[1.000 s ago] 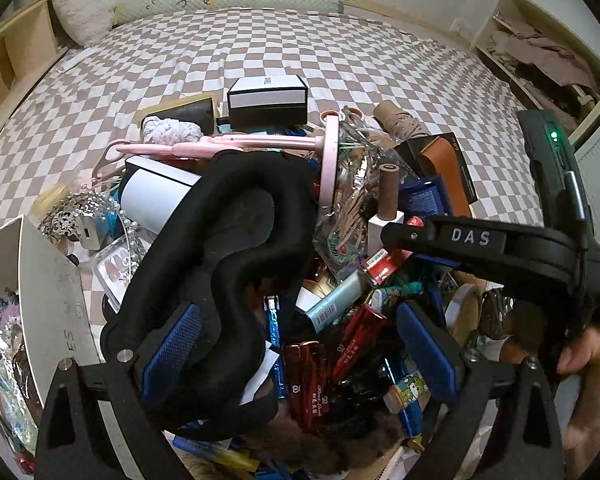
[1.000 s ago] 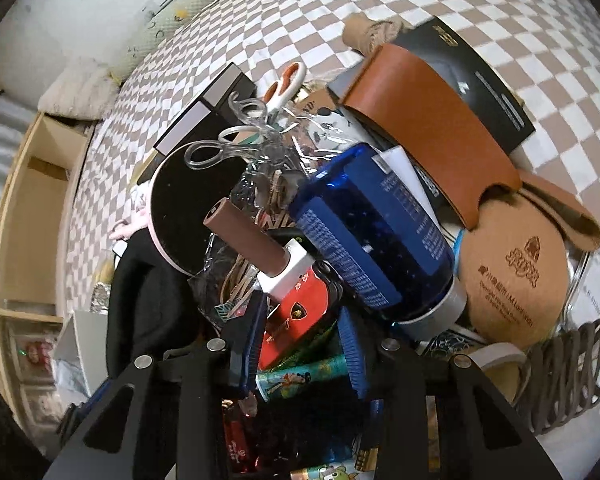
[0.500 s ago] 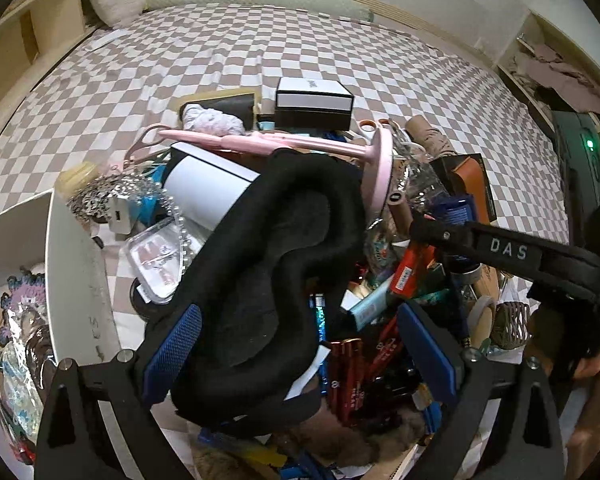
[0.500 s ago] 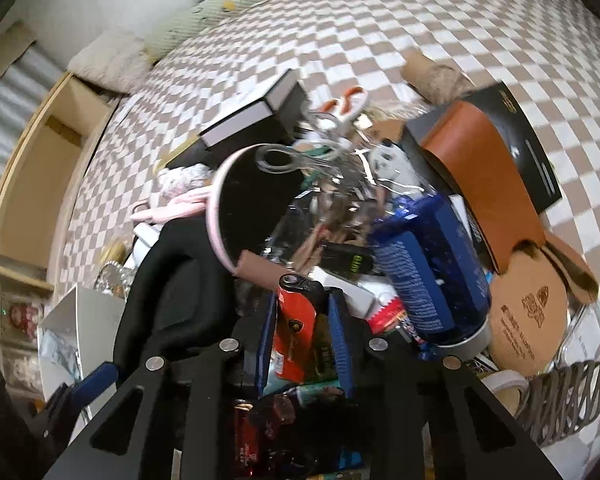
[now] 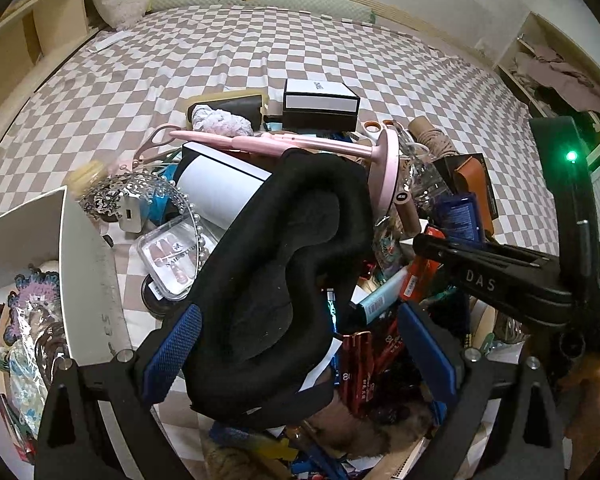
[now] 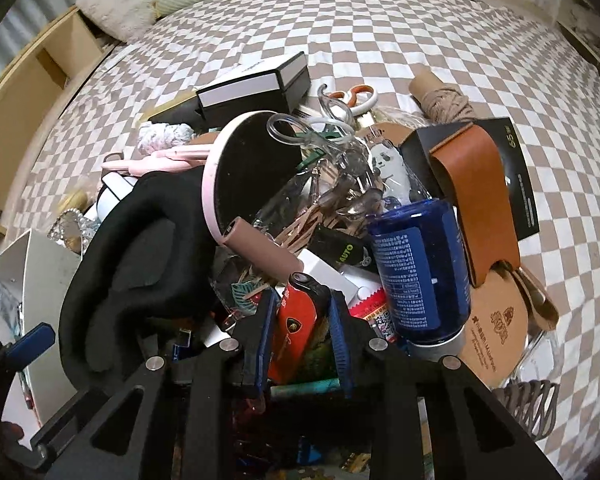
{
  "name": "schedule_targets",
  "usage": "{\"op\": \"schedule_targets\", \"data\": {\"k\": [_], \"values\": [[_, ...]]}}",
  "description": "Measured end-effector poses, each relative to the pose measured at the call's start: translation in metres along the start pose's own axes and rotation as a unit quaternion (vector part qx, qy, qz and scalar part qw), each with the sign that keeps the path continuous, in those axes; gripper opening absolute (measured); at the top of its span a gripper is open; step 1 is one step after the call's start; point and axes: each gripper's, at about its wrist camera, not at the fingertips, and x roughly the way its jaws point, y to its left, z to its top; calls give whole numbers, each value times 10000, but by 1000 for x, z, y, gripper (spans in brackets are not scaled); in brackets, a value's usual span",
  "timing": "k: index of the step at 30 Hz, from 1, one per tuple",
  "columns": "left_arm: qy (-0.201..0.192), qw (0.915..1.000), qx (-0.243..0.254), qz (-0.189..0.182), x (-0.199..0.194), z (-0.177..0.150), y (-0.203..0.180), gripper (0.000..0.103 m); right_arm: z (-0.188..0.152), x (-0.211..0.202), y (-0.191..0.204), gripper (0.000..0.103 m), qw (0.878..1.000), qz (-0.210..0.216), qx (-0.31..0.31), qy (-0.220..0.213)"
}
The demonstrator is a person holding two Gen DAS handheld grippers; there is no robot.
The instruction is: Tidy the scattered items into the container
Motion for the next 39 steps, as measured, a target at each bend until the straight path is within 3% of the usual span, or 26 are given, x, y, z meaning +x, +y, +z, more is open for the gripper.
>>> {"op": "schedule_targets", "data": {"k": [5,14,19,31,33,39], "values": [[-11,10000,-18,10,0,1,2,98,0,-17,10,22,9986,481,-55,-203],[14,10000,52,-1,0,0,1,98,1,-30,24,22,9961,798,-75,-365],[106,9996,246,-107,3,-2,-8,98,0,-41,12,22,9944,956,118,-445],[542,9896,1315,-208,19,-30,-76,97,-7,-61,-34,22,9908,1071,678,-480],[607,9865,1498,-278,20,-35,-86,80,-8,-64,-41,22,9900,1092,750,-495],[681,9748,2099,-327,23,-51,-114,79,-10,-71,-59,22,9873,1154,948,-533]]}}
